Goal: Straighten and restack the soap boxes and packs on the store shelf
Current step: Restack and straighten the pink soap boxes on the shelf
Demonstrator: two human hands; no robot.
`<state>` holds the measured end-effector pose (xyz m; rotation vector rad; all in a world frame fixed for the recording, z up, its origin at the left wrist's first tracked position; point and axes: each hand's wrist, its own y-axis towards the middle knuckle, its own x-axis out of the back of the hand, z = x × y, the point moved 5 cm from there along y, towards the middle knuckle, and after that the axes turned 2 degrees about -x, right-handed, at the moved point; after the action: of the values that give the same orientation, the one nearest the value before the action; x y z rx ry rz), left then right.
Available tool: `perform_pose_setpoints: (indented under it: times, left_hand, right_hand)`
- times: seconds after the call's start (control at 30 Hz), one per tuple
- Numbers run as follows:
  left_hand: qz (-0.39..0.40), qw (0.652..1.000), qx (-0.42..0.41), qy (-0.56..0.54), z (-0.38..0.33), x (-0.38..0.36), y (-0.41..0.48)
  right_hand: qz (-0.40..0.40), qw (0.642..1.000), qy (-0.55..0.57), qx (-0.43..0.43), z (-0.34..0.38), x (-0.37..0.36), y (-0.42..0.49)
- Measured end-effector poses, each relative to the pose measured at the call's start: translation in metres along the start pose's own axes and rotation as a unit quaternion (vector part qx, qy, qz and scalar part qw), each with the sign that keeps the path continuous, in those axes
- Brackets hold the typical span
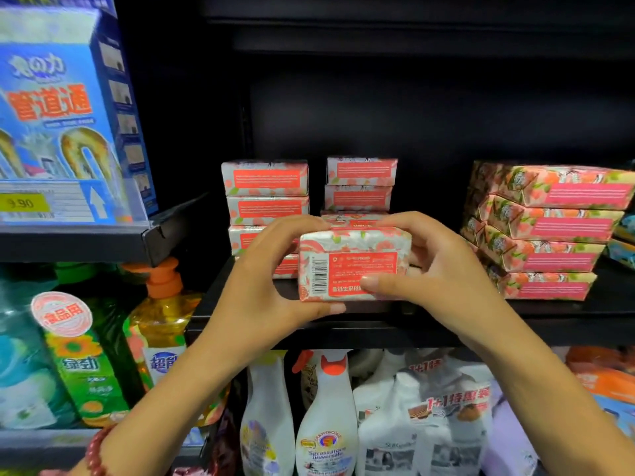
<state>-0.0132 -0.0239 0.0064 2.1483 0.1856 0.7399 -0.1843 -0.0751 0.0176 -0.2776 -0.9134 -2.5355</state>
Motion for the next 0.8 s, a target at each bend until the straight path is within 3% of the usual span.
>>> perform_pose_setpoints:
  times: [0.17,0.37,0.63,0.8]
  left_hand:
    - [-0.013,0.992,0.112,-0.065,0.011,0.007,-0.003]
    - [0.004,0.977,0.18,-0.115,0.018,0.008,-0.008]
    - [-0.087,0.979,0.182,-0.038,0.027,0.037,-0.031]
    - [-0.067,0.974,0.215,0.016,0.035,0.037,-0.038]
  right_hand:
    - [-0.061,0.991,-0.091,0.083,0.005,-0.005,-0.009]
    - [-0.031,0.963,-0.185,0.192,0.007,-0.022,-0.011]
    - [0.037,0.964,-0.245,0.099,-0.019,-0.013,-0.018]
    - [0.095,0.935,-0.337,0.057,-0.038,-0.017,-0.023]
